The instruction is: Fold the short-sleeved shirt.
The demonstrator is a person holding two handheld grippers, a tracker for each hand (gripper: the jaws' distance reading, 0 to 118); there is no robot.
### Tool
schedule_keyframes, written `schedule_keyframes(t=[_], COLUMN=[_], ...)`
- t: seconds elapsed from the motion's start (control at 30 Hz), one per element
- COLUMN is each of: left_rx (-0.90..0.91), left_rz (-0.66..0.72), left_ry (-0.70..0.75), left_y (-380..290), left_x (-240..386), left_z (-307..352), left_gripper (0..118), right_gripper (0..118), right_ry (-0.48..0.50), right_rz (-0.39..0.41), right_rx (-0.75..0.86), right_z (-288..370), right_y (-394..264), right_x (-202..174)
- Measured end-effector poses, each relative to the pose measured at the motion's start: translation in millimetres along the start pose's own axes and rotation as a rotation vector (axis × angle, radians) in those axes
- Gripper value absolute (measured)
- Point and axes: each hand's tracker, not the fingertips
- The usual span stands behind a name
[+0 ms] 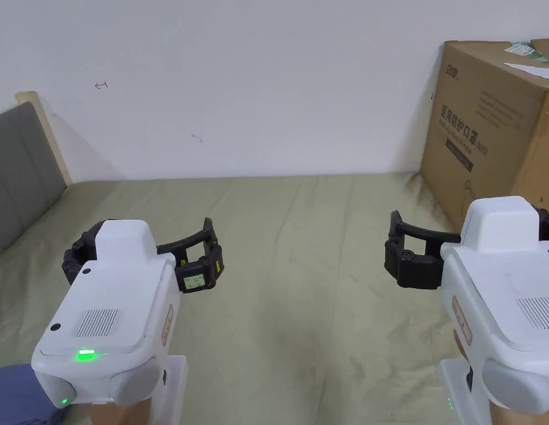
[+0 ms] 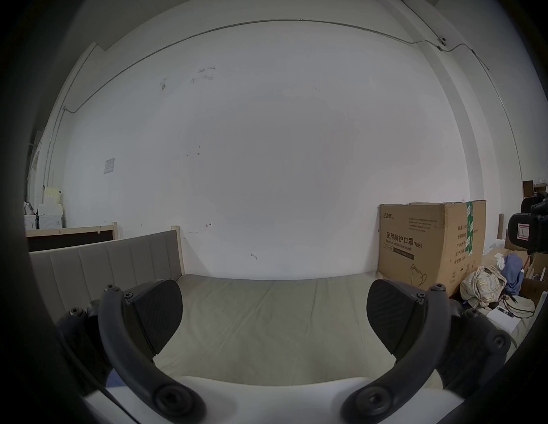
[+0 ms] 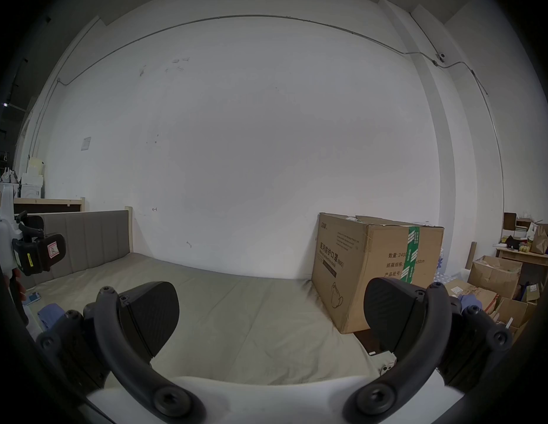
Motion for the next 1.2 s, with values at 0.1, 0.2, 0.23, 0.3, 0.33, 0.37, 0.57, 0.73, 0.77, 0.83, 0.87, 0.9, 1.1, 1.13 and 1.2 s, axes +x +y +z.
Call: schedule_keyframes(t=[0.1, 0.2, 0.23, 0.3, 0.33, 0.37, 0.57, 0.73, 0.77, 0.83, 0.87, 0.9, 1.1, 1.13, 1.2], left_rx=[0.0, -0.003, -0.003, -0.003, -0.002, -0.001, 0.007, 0.01, 0.01, 0.01, 0.009, 0.01, 0.012, 0.011, 0.012], left_rz=[0.004, 0.003, 0.002, 0.006, 0.009, 0.011, 0.027, 0.034, 0.036, 0.038, 0.039, 0.04, 0.054, 0.056, 0.061], left_ry=[0.0, -0.002, -0.002, 0.0, -0.002, -0.005, -0.003, -0.006, -0.006, -0.008, -0.008, -0.008, -0.014, -0.015, -0.017], left_y=[0, 0, -1, 0, 0, 0, 3, 5, 5, 6, 6, 7, 7, 7, 8], left_x=[0, -1, -1, -1, -1, -1, -3, -5, -5, -6, -7, -7, -9, -9, -9], left_z=[1, 1, 1, 1, 1, 1, 2, 3, 3, 3, 3, 3, 4, 4, 4], left_gripper=[118, 118, 118, 118, 118, 118, 118, 118, 118, 118, 118, 118, 118, 118, 118], right_gripper=[118, 118, 118, 118, 118, 118, 118, 118, 118, 117, 117, 117, 117, 117, 117], right_ry=[0.001, 0.011, 0.01, 0.005, -0.002, -0.012, -0.026, 0.013, -0.022, -0.091, -0.094, -0.081, -0.062, -0.063, -0.075], right_rz=[-0.003, -0.007, -0.007, -0.015, -0.022, -0.033, -0.125, -0.296, -0.307, -0.315, -0.313, -0.31, -0.338, -0.336, -0.322], right_rx=[-0.002, -0.001, -0.004, -0.015, -0.018, -0.025, -0.13, -0.301, -0.353, -0.431, -0.465, -0.503, -0.559, -0.55, -0.532], right_z=[0, 0, 0, -1, -1, -2, -3, -2, -3, -7, -8, -10, -8, -7, -7], right_y=[0, 0, 0, 1, 1, 2, 11, 19, 22, 24, 27, 28, 36, 36, 36], right_x=[0, 1, 0, 0, 0, -1, -7, -1, -1, 1, 2, 4, 7, 6, 3])
